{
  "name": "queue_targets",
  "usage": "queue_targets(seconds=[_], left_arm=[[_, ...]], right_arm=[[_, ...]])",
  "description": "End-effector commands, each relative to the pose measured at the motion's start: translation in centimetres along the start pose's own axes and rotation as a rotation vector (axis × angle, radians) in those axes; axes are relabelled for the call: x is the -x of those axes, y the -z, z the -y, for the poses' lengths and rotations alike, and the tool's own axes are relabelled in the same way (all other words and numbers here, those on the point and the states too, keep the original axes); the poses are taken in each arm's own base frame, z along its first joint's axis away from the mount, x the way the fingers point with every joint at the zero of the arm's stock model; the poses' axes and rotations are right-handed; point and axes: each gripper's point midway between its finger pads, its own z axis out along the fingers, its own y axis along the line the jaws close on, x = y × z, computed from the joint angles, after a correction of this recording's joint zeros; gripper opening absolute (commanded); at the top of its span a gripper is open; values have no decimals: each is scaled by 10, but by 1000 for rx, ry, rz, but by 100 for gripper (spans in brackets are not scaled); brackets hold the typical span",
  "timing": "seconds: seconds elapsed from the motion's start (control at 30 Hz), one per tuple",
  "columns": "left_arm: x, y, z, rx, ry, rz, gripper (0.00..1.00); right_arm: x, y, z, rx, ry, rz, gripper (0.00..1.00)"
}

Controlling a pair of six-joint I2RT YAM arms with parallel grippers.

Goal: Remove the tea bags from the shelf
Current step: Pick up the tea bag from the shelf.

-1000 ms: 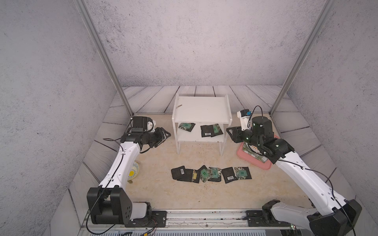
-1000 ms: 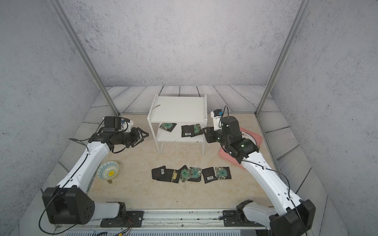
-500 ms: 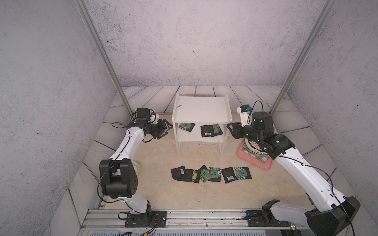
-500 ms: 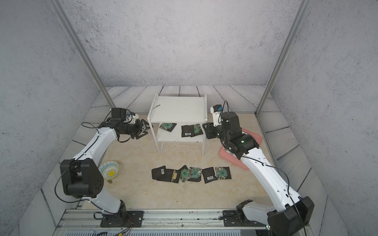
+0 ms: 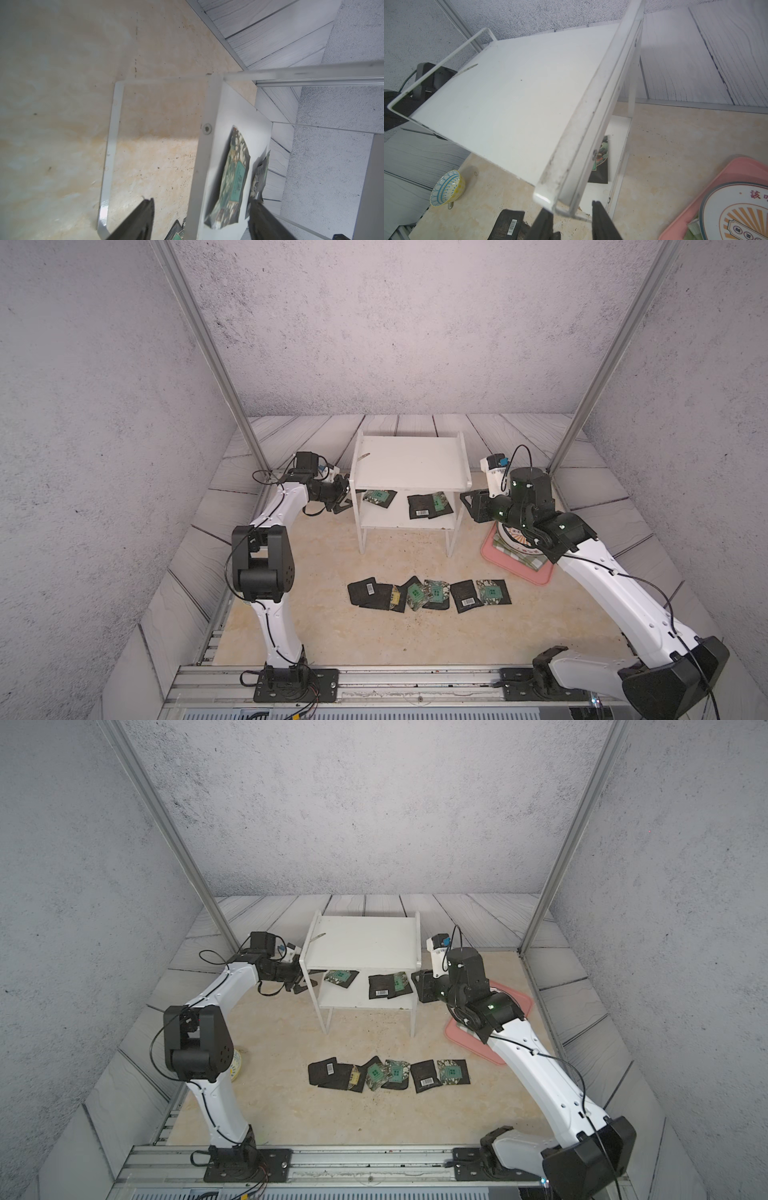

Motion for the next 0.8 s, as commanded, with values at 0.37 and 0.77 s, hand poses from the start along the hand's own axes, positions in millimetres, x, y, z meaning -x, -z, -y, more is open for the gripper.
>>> queue_targets(seconds=[0.37, 0.77], left_arm=[[-4, -28, 4, 4, -18, -60, 64], [-23, -18, -10, 37, -13, -78, 36]], right_arm=[[-9, -5, 5, -17, 3, -16, 35], [-13, -5, 5, -14, -7, -15, 35]])
